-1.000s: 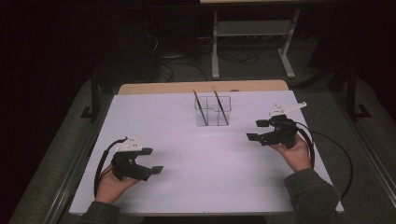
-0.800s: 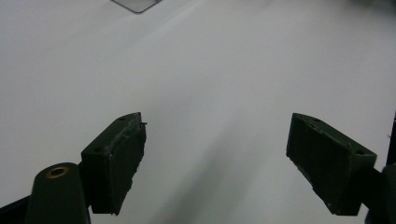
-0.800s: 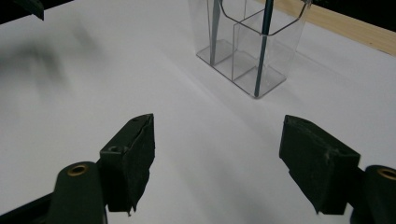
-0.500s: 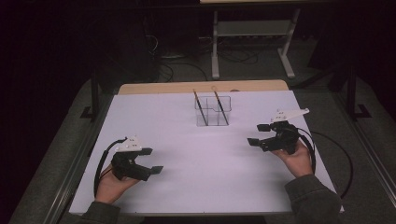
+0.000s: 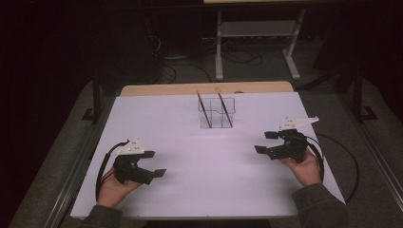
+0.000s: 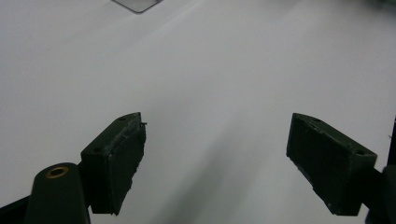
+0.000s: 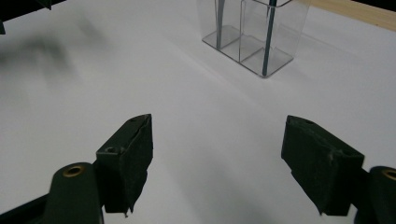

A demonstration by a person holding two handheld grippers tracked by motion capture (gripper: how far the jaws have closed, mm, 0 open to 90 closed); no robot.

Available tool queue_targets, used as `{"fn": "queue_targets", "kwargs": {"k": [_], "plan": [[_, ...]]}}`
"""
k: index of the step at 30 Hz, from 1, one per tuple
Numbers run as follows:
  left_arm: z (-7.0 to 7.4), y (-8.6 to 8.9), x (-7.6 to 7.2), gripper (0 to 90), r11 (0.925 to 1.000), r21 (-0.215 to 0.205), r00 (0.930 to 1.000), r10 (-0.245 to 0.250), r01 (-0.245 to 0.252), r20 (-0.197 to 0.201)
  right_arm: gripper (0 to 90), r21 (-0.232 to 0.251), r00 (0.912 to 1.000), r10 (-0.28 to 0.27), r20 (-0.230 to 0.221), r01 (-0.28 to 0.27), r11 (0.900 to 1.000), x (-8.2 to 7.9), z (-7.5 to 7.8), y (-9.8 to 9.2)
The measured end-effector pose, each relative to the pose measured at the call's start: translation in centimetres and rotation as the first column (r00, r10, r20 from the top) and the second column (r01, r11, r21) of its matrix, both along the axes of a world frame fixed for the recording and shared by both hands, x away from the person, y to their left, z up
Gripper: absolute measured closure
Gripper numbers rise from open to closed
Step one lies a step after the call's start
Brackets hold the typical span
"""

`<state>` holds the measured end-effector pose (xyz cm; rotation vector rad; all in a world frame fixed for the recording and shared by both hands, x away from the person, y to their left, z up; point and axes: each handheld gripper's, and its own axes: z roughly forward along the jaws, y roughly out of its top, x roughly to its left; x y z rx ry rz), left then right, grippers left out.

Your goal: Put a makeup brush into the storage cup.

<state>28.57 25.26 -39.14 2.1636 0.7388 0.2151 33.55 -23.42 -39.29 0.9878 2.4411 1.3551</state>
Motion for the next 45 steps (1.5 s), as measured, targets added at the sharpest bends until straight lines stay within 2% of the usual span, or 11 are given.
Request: {"fn": "queue_targets", "kwargs": {"k": [4, 7, 33, 45], "plan": [[0.0, 0.0, 0.0, 18.3, 1.0000, 0.004, 1.0000, -0.002, 0.002, 0.002, 23.6, 0.001, 0.9999, 0.000, -0.016, 0.000, 1.000, -0.3, -0.2, -0.1], [0.0, 0.1, -0.1, 18.3, 1.0000, 0.003, 1.0000, -0.002, 0.002, 0.003, 23.6, 0.000, 1.0000, -0.002, -0.006, 0.002, 1.000, -0.5, -0.3, -0.2], [0.0, 0.3, -0.2, 18.3, 1.0000, 0.004, 1.0000, 0.004, -0.004, 0.004, 22.1, 0.007, 0.9997, -0.011, -0.021, 0.011, 1.000, -2.2, -1.6, -1.4], [-0.1, 0.3, -0.2, 18.4, 1.0000, 0.009, 1.0000, -0.002, 0.002, 0.004, 20.5, 0.026, 0.9995, -0.013, -0.027, 0.014, 1.000, -2.8, -2.1, -1.7]]}}
